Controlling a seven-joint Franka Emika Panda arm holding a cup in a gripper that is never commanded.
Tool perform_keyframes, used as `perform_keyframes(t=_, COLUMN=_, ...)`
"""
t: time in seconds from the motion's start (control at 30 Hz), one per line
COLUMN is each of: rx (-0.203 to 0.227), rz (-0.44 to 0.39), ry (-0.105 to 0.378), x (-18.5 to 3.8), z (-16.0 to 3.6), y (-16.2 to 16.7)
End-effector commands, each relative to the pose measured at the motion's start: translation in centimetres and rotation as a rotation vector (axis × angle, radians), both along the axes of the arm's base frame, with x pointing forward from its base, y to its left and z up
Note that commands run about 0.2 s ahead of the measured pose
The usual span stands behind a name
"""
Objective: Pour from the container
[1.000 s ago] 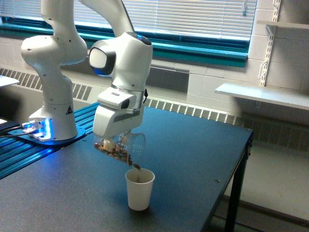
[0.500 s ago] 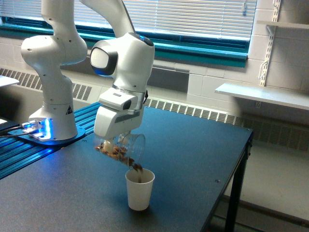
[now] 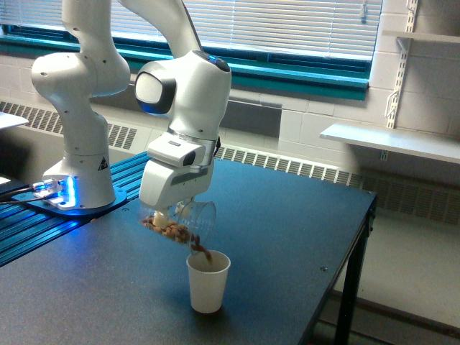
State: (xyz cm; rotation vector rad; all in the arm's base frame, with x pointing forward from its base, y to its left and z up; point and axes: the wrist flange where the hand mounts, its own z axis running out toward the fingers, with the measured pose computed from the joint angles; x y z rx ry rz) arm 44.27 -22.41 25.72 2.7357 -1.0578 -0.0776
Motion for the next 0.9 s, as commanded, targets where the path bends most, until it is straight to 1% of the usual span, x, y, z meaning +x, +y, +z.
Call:
perform_keyframes(t=0.03, rx=0.0, rz=0.013, ry=0.011, x=0.25, z=0.23, y=-0.27)
perform_keyframes(t=0.53, rx=-0.004, rz=0.025, ry=0.03, x=0.48, z=0.27, y=-0.53)
perform_keyframes(t=0.9, rx=-0.02, rz=0.047, ry=0.035, x=0.48, z=0.12, y=-0.85)
